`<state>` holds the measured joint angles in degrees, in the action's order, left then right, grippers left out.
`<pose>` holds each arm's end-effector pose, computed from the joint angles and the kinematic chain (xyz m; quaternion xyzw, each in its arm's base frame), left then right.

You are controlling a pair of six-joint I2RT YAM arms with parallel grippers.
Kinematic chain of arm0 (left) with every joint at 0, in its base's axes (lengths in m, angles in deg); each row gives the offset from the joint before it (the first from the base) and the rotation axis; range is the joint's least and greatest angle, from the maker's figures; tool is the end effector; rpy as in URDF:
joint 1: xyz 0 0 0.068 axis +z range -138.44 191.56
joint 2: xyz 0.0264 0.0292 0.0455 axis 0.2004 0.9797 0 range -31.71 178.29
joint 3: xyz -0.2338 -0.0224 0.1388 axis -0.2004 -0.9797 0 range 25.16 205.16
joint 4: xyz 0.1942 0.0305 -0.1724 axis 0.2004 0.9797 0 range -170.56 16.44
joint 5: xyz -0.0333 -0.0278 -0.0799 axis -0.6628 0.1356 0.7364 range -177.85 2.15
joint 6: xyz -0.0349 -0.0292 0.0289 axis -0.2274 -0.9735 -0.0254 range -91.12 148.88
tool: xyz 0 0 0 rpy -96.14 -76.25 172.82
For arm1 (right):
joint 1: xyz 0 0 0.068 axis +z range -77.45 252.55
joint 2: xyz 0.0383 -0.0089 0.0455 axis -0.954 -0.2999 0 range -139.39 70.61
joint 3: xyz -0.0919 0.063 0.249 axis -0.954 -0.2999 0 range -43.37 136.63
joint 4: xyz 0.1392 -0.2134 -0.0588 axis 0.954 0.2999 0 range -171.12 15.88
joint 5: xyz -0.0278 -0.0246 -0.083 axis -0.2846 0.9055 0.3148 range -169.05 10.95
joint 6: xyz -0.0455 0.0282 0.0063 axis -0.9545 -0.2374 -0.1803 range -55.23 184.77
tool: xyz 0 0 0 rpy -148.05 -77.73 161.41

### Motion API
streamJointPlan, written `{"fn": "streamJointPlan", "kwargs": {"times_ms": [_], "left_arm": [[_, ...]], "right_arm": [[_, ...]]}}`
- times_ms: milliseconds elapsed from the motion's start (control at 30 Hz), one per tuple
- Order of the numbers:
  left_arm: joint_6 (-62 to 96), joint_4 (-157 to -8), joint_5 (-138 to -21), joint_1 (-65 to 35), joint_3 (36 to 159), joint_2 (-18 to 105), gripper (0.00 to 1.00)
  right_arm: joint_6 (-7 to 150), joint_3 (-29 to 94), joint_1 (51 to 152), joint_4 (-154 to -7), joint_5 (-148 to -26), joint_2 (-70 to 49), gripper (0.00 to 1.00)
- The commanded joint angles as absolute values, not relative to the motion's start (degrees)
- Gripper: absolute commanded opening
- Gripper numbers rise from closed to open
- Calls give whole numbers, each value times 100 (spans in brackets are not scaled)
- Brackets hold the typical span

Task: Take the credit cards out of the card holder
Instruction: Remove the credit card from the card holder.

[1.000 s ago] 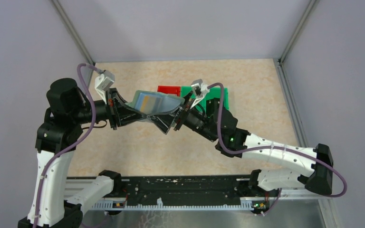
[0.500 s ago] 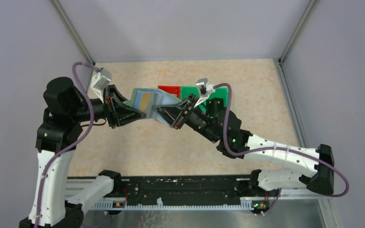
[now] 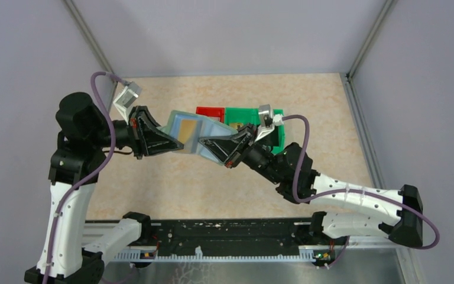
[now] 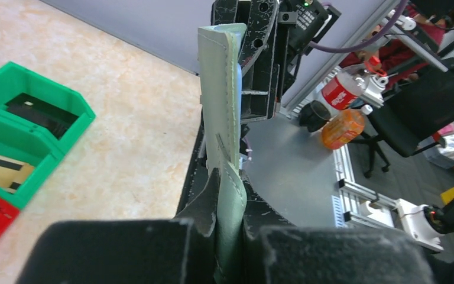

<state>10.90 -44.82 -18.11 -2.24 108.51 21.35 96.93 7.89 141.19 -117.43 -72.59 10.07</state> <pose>0.1169 -0.0632 0.4918 0.3622 0.6207 -0.5580 0.4150 0.0908 0.2212 0.4128 -0.1176 0.5101 0.6374 0.5654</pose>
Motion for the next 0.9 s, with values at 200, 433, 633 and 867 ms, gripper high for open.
{"fn": "streamJointPlan", "kwargs": {"times_ms": [200, 433, 633, 867], "left_arm": [[761, -4701, -1173, -312, 10927, 2069, 0], [2137, -3769, -2687, -311, 11018, 2015, 0], [2672, -3637, -3951, -312, 10904, 1828, 0], [2805, -3496, -3478, -307, 10868, 1804, 0]], "right_arm": [[9667, 324, 13961, -12327, -7242, 1454, 42], [9547, 1112, 13974, -11051, -6835, 1378, 98], [9264, 1364, 14185, -10790, -6150, 1277, 99], [9094, 1616, 14249, -10626, -6201, 1147, 99]]}}
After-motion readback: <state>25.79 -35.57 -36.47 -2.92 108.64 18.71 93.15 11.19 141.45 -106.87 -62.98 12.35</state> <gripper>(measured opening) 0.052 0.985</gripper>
